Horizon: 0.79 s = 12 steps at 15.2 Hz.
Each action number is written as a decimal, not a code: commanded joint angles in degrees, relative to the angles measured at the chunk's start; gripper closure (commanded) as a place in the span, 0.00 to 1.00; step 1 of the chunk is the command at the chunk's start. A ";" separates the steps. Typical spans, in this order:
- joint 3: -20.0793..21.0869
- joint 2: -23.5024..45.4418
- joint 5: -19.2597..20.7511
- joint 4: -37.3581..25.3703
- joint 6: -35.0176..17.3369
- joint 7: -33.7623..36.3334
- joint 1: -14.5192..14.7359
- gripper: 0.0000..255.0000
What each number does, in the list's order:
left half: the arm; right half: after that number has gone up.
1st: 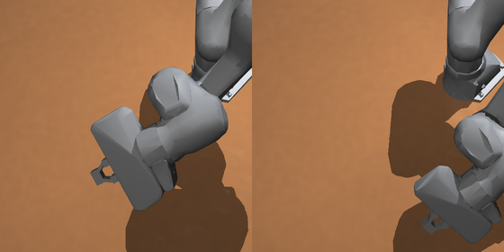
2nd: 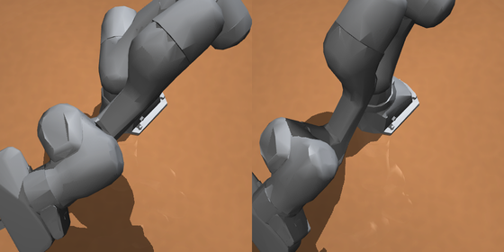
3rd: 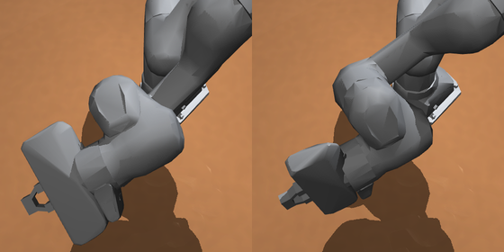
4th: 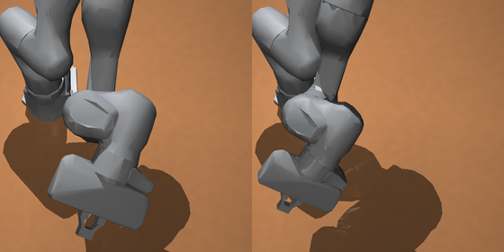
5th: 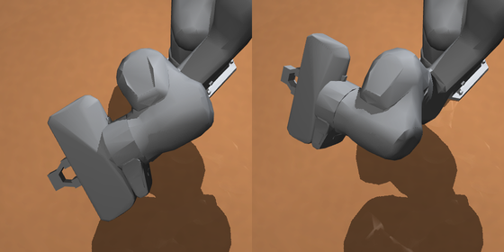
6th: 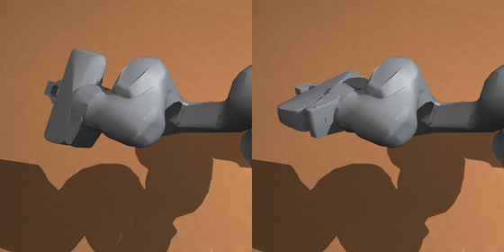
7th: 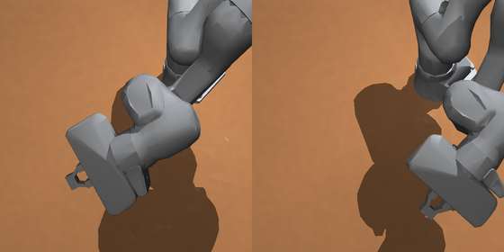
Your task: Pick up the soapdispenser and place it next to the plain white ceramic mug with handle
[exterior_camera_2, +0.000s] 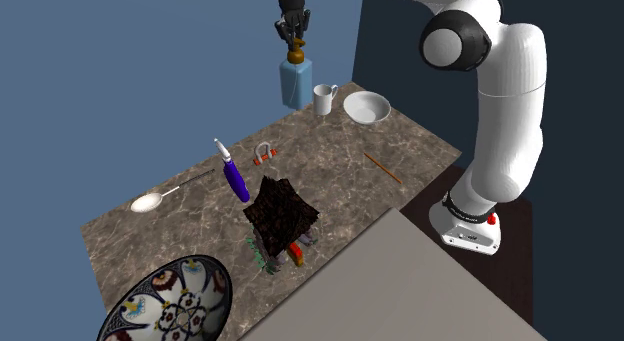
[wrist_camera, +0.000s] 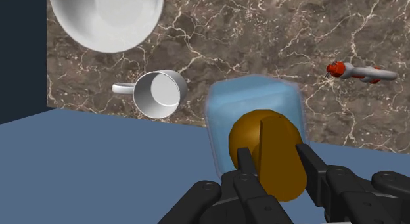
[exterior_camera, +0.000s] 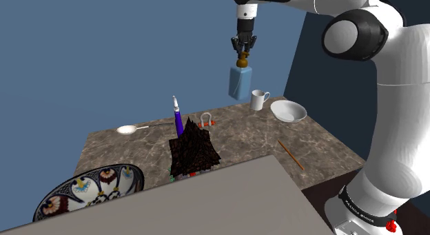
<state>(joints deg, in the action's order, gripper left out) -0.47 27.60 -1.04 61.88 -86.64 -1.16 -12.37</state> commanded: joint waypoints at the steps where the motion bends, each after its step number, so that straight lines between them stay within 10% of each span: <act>1: -0.02 -1.06 0.00 3.38 -2.38 -0.11 -0.04 1.00; 12: -0.02 -2.52 0.00 14.14 -11.69 -0.23 0.01 1.00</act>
<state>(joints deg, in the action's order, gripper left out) -0.48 25.14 -1.04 75.23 -97.54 -1.36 -12.35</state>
